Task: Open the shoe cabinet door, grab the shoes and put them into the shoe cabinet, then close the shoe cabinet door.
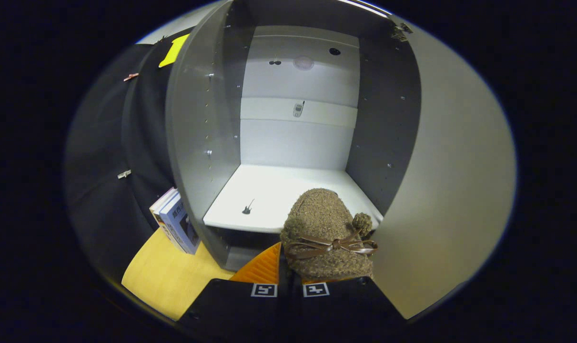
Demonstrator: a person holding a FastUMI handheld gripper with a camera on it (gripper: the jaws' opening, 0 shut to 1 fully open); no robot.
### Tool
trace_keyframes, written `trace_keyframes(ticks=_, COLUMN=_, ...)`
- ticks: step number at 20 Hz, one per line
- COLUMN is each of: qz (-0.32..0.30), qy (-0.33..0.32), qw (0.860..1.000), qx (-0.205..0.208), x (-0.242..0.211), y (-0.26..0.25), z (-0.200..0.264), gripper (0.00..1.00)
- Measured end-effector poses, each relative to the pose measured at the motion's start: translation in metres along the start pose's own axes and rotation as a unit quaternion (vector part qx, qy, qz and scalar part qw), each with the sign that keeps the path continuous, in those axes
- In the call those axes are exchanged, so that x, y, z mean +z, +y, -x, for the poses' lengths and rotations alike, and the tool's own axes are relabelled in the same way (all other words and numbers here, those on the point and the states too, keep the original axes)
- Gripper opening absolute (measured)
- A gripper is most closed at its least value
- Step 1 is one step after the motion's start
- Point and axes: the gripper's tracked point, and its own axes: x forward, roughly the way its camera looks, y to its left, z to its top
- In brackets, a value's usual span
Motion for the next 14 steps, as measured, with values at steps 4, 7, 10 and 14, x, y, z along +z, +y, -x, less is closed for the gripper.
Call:
trace_keyframes(ticks=4, qz=-0.003, qy=0.005, qw=1.0, qx=0.005, x=0.034, y=-0.008, z=-0.058, gripper=0.05)
trace_keyframes(ticks=7, qz=0.003, qy=0.006, qw=1.0, qx=0.01, x=0.053, y=-0.007, z=-0.105, gripper=0.05)
trace_keyframes(ticks=10, qz=-0.003, qy=0.014, qw=1.0, qx=0.011, x=0.065, y=-0.007, z=-0.152, gripper=0.05)
trace_keyframes(ticks=14, qz=-0.018, qy=0.041, qw=0.999, qx=0.018, x=0.06, y=-0.003, z=-0.2, gripper=0.05)
